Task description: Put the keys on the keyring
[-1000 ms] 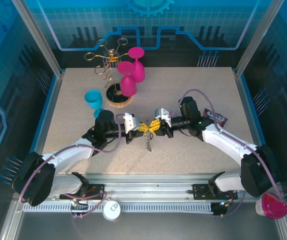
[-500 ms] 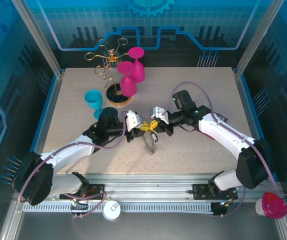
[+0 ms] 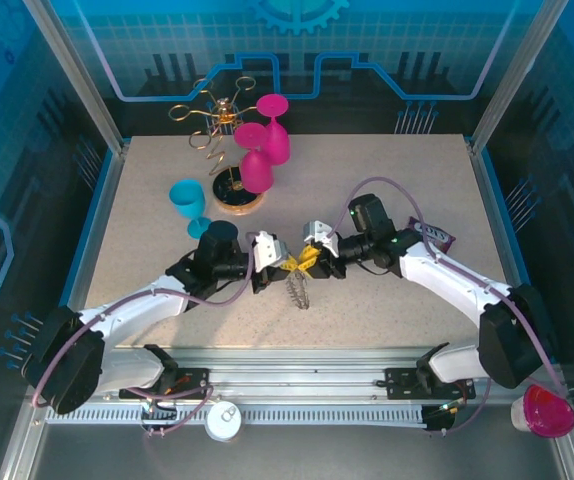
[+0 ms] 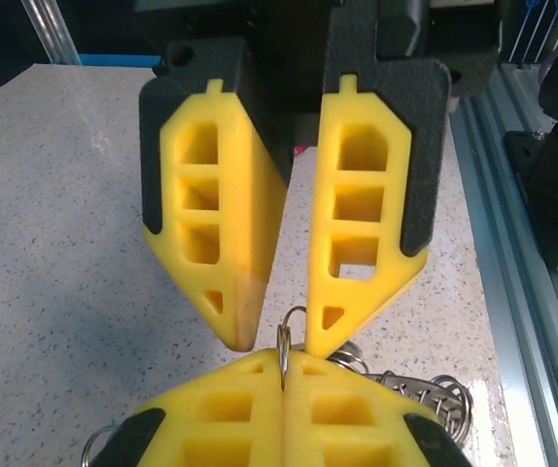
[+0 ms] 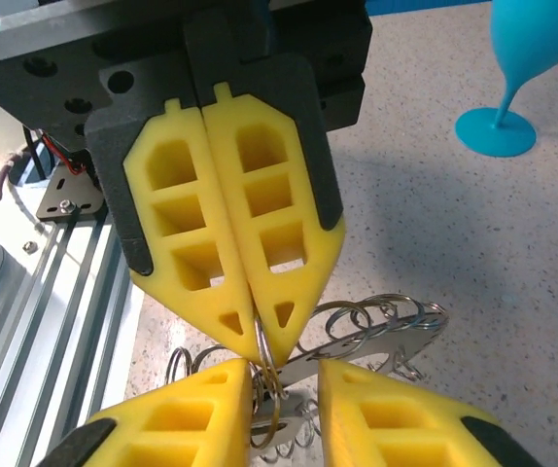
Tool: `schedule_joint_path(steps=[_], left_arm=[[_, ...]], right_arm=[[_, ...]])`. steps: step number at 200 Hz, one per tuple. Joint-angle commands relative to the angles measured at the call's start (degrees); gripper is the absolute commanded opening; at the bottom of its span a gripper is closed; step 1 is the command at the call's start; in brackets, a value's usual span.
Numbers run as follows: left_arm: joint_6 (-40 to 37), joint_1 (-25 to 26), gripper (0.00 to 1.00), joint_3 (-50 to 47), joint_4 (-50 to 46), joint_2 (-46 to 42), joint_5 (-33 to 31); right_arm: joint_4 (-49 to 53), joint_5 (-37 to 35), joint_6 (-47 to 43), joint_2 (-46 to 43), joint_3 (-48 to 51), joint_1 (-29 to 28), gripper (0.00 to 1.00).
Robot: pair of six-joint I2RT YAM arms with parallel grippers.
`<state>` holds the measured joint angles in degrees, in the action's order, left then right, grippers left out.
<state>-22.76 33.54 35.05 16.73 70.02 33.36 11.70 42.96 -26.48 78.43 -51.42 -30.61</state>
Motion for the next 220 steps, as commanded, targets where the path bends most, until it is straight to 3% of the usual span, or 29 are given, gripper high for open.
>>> schedule_joint_path(steps=[1, 18, 30, 54, 66, 80, 105, 117, 132, 138, 173, 196, 220], left_arm=[[3.59, 0.64, 0.00, -0.37, 8.74, -1.65, 7.17], [5.20, 0.64, 0.00, -0.84, 11.09, -1.55, 7.85], [6.55, 0.61, 0.00, -1.20, 12.98, -1.40, 7.94], [9.89, 0.59, 0.00, -1.75, 16.48, -0.98, 6.66], [9.04, 0.57, 0.02, -0.32, 11.71, -1.07, 4.82], [5.22, 0.75, 0.20, 2.35, 2.76, -1.15, 2.02], [-4.40, 1.53, 0.27, 7.89, -12.70, -0.23, -1.29], [-9.90, 2.05, 0.22, 11.44, -20.90, 1.21, -2.15], [-13.04, 2.14, 0.04, 14.09, -26.77, 2.42, -3.79], [-13.64, 2.23, 0.00, 14.33, -27.45, 2.41, -4.10], [-9.91, 2.15, 0.00, 12.21, -21.53, 0.30, -2.02], [-4.25, 1.95, 0.00, 6.01, -8.81, -2.74, 2.45], [0.43, 1.90, 0.00, 4.46, -2.95, -3.22, 4.63]], right_arm=[[-10.48, 2.65, 3.95, -0.02, 0.70, 0.98, 0.19], [-10.36, 3.14, 3.48, 0.23, 0.71, 1.50, 0.11], [-9.34, 4.22, 2.51, 0.10, 0.71, 2.16, 0.00], [-7.07, 6.01, 0.83, -0.64, -0.05, 2.93, 0.00], [-1.94, 5.50, -2.56, -0.99, -2.60, 2.89, 0.00], [7.52, 3.72, -8.39, -0.50, -7.35, 1.88, 0.00], [23.01, -0.04, -17.08, 2.46, -16.24, -0.99, 0.00], [28.34, -1.12, -19.72, 4.01, -19.89, -2.74, 0.00], [30.67, -0.95, -20.77, 5.61, -22.84, -4.23, 0.00], [30.66, -1.29, -20.89, 5.84, -23.38, -4.66, 0.00], [19.51, 0.57, -11.88, 3.08, -18.82, -2.25, 0.00], [4.82, 2.83, -0.57, -1.06, -9.76, 1.69, 0.22], [3.32, 3.86, 0.80, -1.03, -7.62, 2.57, 0.22]])
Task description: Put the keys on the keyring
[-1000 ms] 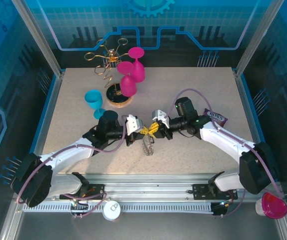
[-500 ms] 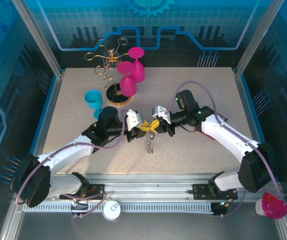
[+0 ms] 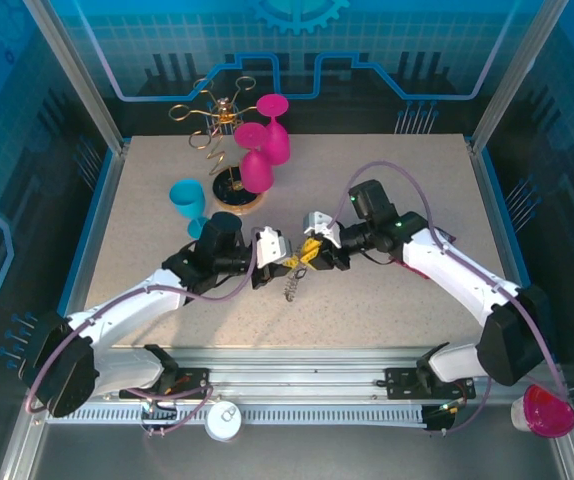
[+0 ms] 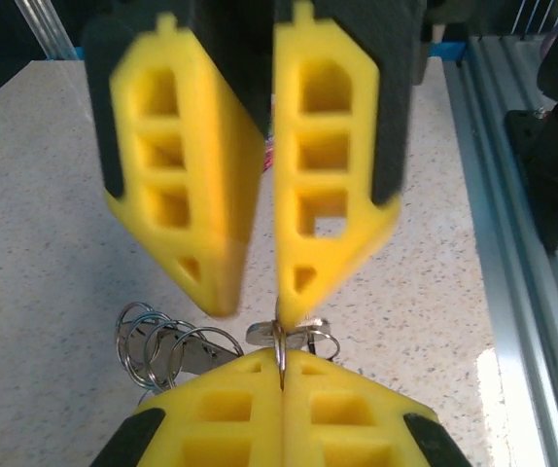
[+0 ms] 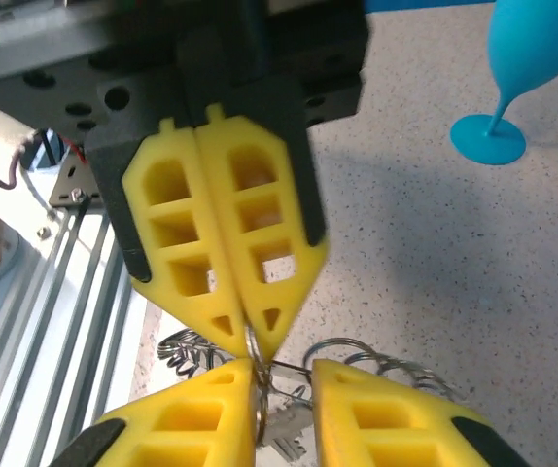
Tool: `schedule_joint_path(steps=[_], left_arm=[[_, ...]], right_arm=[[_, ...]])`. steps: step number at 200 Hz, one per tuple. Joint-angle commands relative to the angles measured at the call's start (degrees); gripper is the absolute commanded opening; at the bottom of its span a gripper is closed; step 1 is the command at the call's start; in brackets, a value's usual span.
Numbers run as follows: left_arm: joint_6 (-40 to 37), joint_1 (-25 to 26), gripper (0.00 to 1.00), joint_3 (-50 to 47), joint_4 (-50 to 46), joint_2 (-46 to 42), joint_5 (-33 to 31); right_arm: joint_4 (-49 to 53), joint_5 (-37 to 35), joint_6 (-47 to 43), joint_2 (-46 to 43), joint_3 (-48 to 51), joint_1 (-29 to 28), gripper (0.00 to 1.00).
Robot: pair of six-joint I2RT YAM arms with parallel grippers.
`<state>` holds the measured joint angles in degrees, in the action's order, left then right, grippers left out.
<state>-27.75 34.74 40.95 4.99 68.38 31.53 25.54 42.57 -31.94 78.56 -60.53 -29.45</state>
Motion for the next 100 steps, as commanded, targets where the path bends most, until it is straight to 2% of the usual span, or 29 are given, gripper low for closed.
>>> schedule_joint_path(steps=[1, 22, 60, 100], left_arm=[[5.60, 0.69, 0.00, -1.42, 8.79, -1.58, 6.54], [8.72, 0.75, 0.00, -2.55, 12.65, -1.71, 7.21], [9.94, 0.61, 0.00, -2.81, 13.13, -1.57, 6.51], [7.57, 0.63, 0.00, -2.91, 10.89, -2.19, 3.19]], right_arm=[[-10.51, 4.31, 6.27, -1.10, 1.48, 1.41, 0.22], [-11.59, 5.19, 6.13, -0.21, 2.57, 1.52, 0.20], [-12.66, 8.51, 7.28, -0.60, 4.31, 2.54, 0.26], [-17.66, 7.92, 16.09, -7.48, 7.31, 7.16, 0.41]])
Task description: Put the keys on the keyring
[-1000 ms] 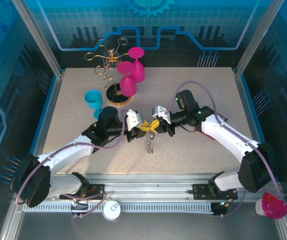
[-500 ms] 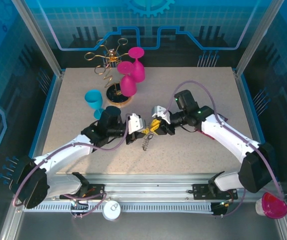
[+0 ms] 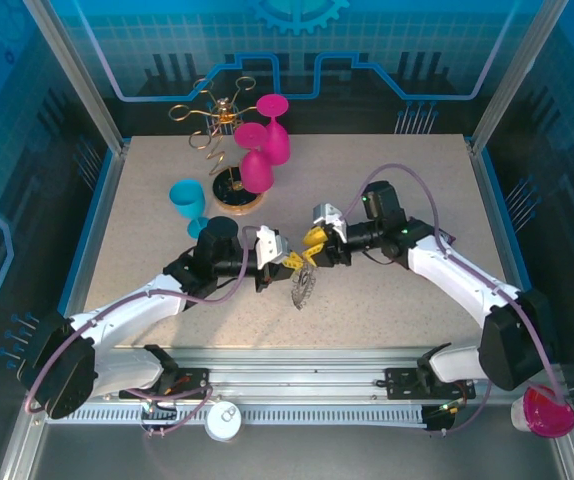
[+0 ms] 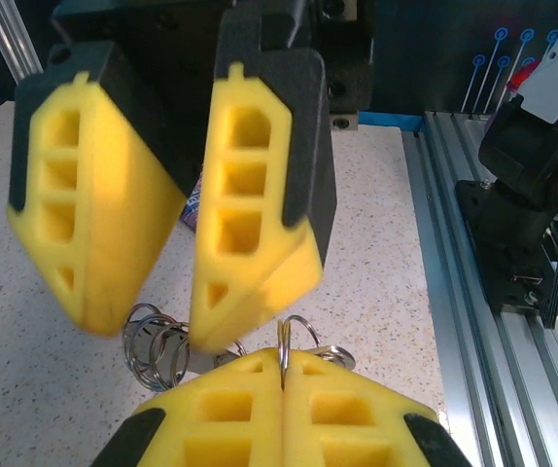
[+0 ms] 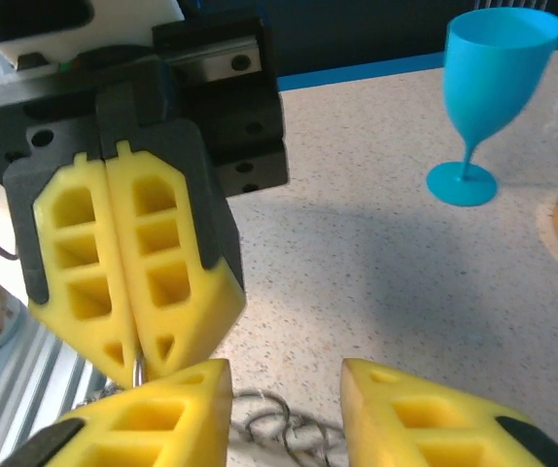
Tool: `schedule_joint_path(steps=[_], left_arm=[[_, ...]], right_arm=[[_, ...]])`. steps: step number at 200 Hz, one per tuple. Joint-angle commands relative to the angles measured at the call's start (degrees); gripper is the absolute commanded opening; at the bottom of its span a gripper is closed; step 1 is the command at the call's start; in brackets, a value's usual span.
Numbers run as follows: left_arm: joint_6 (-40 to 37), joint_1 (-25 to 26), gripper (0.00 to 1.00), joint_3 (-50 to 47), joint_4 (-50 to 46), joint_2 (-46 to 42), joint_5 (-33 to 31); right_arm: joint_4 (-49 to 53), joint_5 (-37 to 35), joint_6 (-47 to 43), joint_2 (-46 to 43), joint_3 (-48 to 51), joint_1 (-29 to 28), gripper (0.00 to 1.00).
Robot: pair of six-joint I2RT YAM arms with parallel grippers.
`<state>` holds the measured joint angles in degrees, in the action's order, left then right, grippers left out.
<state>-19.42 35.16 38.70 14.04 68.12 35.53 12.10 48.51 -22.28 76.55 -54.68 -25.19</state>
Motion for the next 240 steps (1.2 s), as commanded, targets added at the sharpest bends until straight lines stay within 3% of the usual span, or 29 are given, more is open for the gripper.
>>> schedule_joint_path(steps=[1, 28, 57, 93, 110, 134, 151, 196, 215, 240], left_arm=[[-0.82, 0.24, 0.00, -0.65, 1.85, -1.93, -0.85], [-1.08, 0.25, 0.00, -1.15, 3.29, -1.88, -2.12], [-0.76, 0.20, 0.00, -1.42, 4.97, -1.67, -1.91], [-0.05, 0.25, 0.00, -1.96, 6.53, -1.72, -1.77], [-0.03, 0.22, 0.00, -2.13, 6.81, -1.80, -1.86], [0.57, 0.24, 0.00, -2.32, 7.46, -2.02, -1.58], [1.12, 0.21, 0.00, -2.39, 8.10, -2.25, -1.26], [4.29, 0.25, 0.00, -2.92, 12.28, -2.74, -1.32], [6.00, 0.22, 0.00, -3.41, 14.99, -2.67, -2.14], [6.99, 0.24, 0.00, -3.54, 16.04, -2.59, -2.81]], right_arm=[[-4.07, 1.91, 6.53, -5.64, 1.56, 2.93, 0.41], [0.40, 1.89, 10.50, -9.05, 3.37, 2.65, 0.42], [-1.64, 1.83, 16.36, -10.29, 6.79, -0.55, 0.42], [-2.90, 0.72, 17.47, -8.49, 7.60, -2.29, 0.36], [-3.40, 1.00, 17.63, -7.39, 7.82, -2.75, 0.28], [-7.13, 1.18, 20.26, -5.86, 8.64, -2.83, 0.07], [-8.25, 1.27, 20.69, -4.53, 8.64, -2.97, 0.00], [-8.66, 0.07, 19.71, -1.78, 8.21, -4.28, 0.00], [-9.85, 0.48, 19.94, -0.85, 8.51, -4.87, 0.16], [-13.79, -0.27, 21.05, -1.48, 10.78, -4.78, 0.17]])
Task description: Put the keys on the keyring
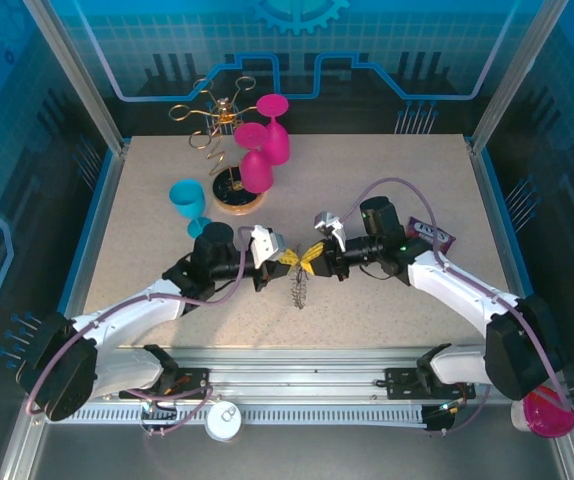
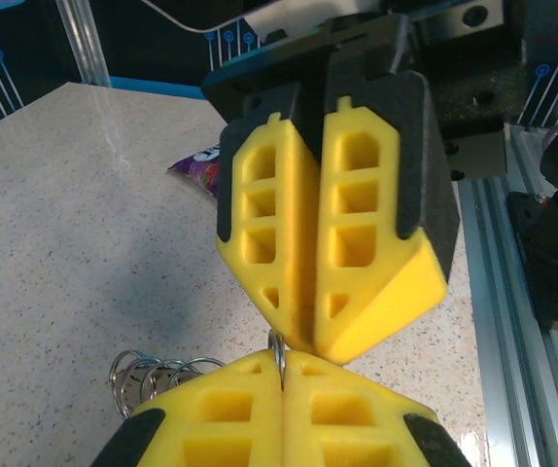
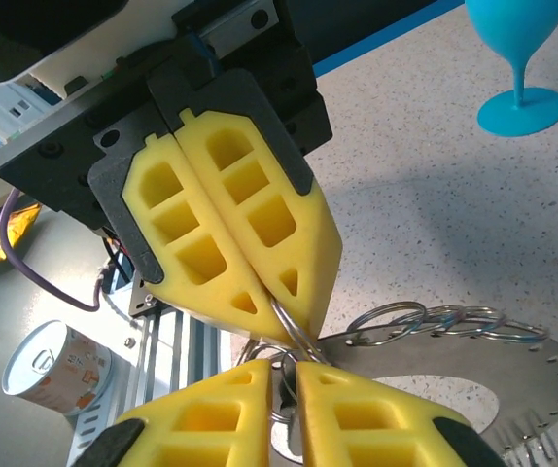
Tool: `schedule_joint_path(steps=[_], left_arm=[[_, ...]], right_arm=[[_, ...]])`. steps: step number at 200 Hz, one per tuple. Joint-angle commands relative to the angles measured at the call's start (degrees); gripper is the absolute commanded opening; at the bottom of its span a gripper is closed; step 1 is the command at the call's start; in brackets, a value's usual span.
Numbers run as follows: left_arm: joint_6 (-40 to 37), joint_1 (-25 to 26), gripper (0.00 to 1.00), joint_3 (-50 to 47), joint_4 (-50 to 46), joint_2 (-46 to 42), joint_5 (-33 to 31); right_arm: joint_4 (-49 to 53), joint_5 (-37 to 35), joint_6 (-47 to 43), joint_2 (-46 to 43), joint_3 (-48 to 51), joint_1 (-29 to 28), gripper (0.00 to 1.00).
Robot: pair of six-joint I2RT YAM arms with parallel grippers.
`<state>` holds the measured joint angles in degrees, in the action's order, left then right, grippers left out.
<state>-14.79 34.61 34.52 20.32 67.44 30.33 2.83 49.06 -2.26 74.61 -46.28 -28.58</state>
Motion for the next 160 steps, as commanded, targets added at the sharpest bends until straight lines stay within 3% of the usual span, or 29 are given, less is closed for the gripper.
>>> schedule_joint_path(steps=[1, 62, 98, 136, 160], left_arm=[[2.37, 0.75, 0.00, 0.63, 9.80, -1.89, 2.38], [5.49, 0.72, 0.00, 0.37, 13.12, -1.52, 1.10], [4.23, 0.74, 0.00, 0.45, 11.67, -1.10, 2.05], [3.80, 0.77, 0.00, 0.63, 11.34, -0.67, 2.74], [4.49, 0.74, 0.00, 0.81, 11.90, -0.35, 3.15]], right_arm=[[-4.55, -0.90, 1.03, 0.41, 2.45, -1.39, 0.17], [-4.50, -6.28, -2.04, -2.81, 4.51, -0.91, 0.20], [-7.90, -5.87, -3.26, -9.32, 6.46, 3.31, 0.23], [-3.05, -6.91, -10.62, -10.74, 5.04, 3.31, 0.36], [-2.82, -11.08, -13.97, -10.89, 6.28, 2.40, 0.37]])
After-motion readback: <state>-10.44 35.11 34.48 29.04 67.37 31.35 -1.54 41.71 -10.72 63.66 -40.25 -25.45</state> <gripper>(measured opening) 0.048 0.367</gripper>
